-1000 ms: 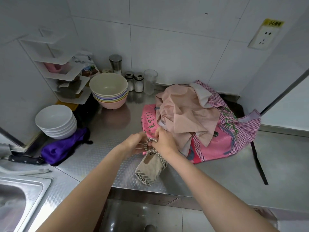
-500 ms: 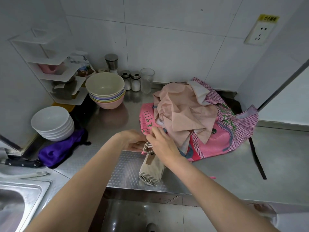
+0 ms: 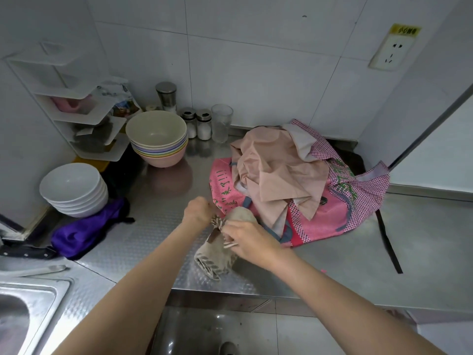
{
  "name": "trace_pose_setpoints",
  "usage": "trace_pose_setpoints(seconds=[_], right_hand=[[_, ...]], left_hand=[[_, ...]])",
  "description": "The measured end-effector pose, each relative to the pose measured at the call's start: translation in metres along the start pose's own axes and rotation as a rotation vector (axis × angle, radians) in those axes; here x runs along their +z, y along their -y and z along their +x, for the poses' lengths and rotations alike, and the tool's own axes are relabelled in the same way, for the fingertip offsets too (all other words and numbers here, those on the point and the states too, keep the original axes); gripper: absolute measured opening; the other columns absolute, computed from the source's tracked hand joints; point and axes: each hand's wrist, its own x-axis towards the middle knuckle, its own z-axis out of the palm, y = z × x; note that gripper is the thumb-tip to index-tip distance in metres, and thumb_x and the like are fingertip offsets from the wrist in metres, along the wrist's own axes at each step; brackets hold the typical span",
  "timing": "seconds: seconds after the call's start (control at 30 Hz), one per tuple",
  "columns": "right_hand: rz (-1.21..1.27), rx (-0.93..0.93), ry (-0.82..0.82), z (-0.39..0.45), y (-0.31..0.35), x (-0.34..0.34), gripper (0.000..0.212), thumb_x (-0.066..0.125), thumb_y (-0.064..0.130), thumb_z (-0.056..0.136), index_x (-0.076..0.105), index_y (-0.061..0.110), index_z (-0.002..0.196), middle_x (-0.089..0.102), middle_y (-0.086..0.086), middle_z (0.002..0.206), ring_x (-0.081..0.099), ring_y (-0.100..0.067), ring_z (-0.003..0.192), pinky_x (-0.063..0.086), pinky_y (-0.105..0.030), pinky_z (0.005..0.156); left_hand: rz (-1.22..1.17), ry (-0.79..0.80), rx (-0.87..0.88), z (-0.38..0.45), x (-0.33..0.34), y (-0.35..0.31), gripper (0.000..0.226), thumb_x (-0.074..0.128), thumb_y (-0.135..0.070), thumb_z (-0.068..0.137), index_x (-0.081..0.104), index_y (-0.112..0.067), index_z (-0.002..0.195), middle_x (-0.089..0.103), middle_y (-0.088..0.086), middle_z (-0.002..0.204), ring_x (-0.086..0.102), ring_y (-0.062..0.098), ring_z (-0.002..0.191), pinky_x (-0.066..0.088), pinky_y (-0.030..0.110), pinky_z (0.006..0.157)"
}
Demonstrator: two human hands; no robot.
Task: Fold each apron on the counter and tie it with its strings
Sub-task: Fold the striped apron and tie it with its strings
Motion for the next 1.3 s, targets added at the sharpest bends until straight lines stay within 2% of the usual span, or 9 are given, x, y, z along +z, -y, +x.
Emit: trace_pose_setpoints(seconds=[0.17,0.27,0.4,0.63,0.8,0.9,1.07,1.17,1.3], right_hand=[[0.053,0.298,0.025,0.014,-0.008,-0.008,0.029,0.066,0.024,0.085,0.054,0.006,0.104,0.051,-0.006,0.109,0.052,-0.021,0.100,0.036,-0.027,0.078],[-0.053,0.358,0.107,0.021,0.001,-0.001,0.038,0.062,0.032,0.087,0.058,0.002,0.109,0.055,-0.011,0.116,0.052,-0.028,0.110,0.043,-0.036,0.087],[-0.197,0.489,0.109,0.032,0.016,0.009,0.043,0.062,0.030,0.086,0.055,0.002,0.118,0.054,-0.014,0.123,0.047,-0.034,0.118,0.043,-0.042,0.092],[-0.136,0.603,0.150,0.037,0.020,0.008,0.025,0.062,0.012,0.086,0.059,0.006,0.110,0.061,-0.012,0.118,0.057,-0.033,0.111,0.046,-0.040,0.083],[0.027,0.696,0.160,0.034,0.021,0.004,0.017,0.063,0.017,0.085,0.063,0.007,0.098,0.064,-0.013,0.110,0.059,-0.033,0.107,0.039,-0.034,0.075],[-0.022,0.647,0.169,0.032,0.022,0.004,0.019,0.061,0.022,0.087,0.061,0.007,0.099,0.062,-0.012,0.114,0.058,-0.032,0.109,0.040,-0.032,0.073],[0.386,0.647,0.068,0.043,0.019,0.000,0.055,0.066,0.030,0.080,0.047,0.013,0.129,0.048,-0.010,0.127,0.052,-0.026,0.113,0.045,-0.031,0.094],[0.602,0.676,-0.031,0.052,0.016,-0.002,0.015,0.062,0.023,0.088,0.062,0.010,0.080,0.057,-0.004,0.080,0.054,-0.017,0.076,0.040,-0.020,0.060],[0.552,0.731,-0.130,0.052,0.006,0.009,0.049,0.055,0.025,0.093,0.034,0.014,0.050,0.033,0.000,0.052,0.033,-0.014,0.052,0.022,-0.031,0.051]], left_hand=[[-0.309,0.110,-0.063,0.001,-0.009,-0.004,0.030,0.039,-0.011,0.098,0.061,0.009,0.103,0.061,0.025,0.107,0.065,0.034,0.087,0.059,0.037,0.064],[-0.365,0.140,-0.055,0.001,-0.011,0.001,0.032,0.036,-0.005,0.098,0.059,-0.001,0.077,0.059,0.016,0.084,0.064,0.034,0.085,0.057,0.046,0.077],[-0.460,0.106,-0.066,-0.006,-0.016,0.004,0.035,0.036,-0.004,0.099,0.046,-0.005,0.066,0.053,0.012,0.073,0.058,0.022,0.067,0.057,0.037,0.071],[-0.442,-0.086,-0.008,0.002,-0.035,0.003,0.014,0.044,-0.009,0.097,0.050,0.001,0.089,0.057,0.023,0.102,0.066,0.040,0.090,0.056,0.044,0.075],[-0.546,0.128,-0.006,-0.010,-0.033,0.016,0.013,0.055,-0.016,0.093,0.048,-0.007,0.086,0.060,0.008,0.081,0.066,0.010,0.063,0.057,0.026,0.068],[-0.554,0.274,-0.036,-0.011,-0.025,0.028,0.020,0.064,-0.019,0.087,0.054,-0.006,0.099,0.060,0.007,0.091,0.059,0.016,0.084,0.050,0.029,0.085],[-0.735,0.340,-0.010,-0.019,-0.011,0.028,0.024,0.043,0.014,0.089,0.056,-0.004,0.100,0.057,0.008,0.087,0.056,0.015,0.079,0.048,0.020,0.076],[-0.641,0.364,0.051,-0.027,-0.007,0.029,0.036,0.034,0.018,0.090,0.053,-0.005,0.109,0.056,0.005,0.083,0.055,0.013,0.075,0.049,0.013,0.063],[-0.131,0.192,0.188,-0.025,0.001,0.028,0.032,0.057,-0.004,0.088,0.053,-0.001,0.120,0.064,0.013,0.100,0.060,0.028,0.097,0.048,0.028,0.078]])
